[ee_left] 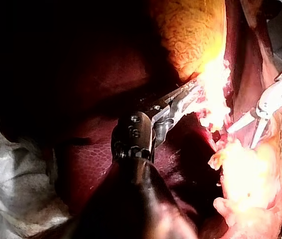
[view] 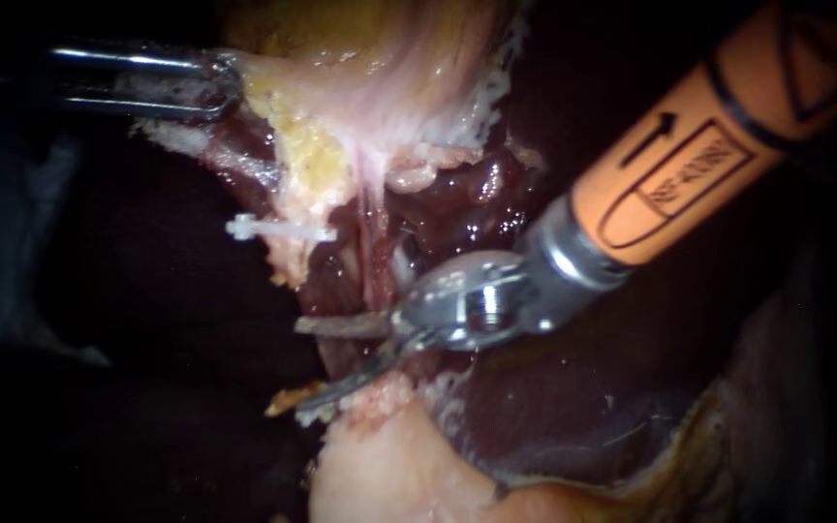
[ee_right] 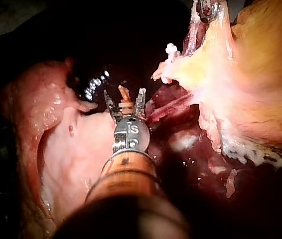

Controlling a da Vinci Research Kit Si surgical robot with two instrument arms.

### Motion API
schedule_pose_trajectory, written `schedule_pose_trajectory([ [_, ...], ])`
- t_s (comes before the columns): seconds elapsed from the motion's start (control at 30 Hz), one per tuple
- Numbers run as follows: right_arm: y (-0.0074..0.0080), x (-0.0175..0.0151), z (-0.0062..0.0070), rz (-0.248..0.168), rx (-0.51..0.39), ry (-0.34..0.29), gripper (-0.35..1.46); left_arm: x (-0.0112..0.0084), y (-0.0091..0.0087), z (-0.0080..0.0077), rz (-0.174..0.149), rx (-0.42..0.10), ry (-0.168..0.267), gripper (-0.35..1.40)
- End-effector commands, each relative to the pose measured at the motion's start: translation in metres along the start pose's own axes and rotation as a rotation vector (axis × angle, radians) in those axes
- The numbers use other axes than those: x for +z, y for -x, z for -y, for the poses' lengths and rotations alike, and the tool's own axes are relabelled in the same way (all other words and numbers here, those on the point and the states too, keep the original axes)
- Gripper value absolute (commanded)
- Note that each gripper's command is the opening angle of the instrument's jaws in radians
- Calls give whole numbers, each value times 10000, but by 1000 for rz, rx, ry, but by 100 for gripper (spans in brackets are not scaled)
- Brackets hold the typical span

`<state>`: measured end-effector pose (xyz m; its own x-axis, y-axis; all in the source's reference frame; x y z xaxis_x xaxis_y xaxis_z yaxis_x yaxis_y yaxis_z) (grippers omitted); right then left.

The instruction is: Go back from the cut left tube

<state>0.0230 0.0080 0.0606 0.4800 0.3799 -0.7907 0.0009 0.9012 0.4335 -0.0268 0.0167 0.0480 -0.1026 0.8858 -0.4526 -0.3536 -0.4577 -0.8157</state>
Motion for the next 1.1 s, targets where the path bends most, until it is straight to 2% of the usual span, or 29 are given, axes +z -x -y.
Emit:
schedule_pose_trajectory([
  [0.03,2,-14,0,5,-16,13,145,0,0,0,0,0,1,-35],
  [0.13,10,-46,-1,14,-45,28,145,0,0,0,0,0,1,-35],
  [0.27,25,-83,-3,16,-60,14,145,0,0,0,0,0,1,-35],
  [0.47,42,-115,-8,22,-57,32,145,0,0,0,0,0,1,-35],
  [0.67,45,-128,-17,24,-53,35,145,0,0,1,0,0,1,-35],
  [0.87,44,-132,-19,24,-51,37,145,2,1,2,-1,1,-1,-35],
  [1.1,45,-136,-21,25,-50,40,145,19,9,8,-6,7,-10,-35],
])
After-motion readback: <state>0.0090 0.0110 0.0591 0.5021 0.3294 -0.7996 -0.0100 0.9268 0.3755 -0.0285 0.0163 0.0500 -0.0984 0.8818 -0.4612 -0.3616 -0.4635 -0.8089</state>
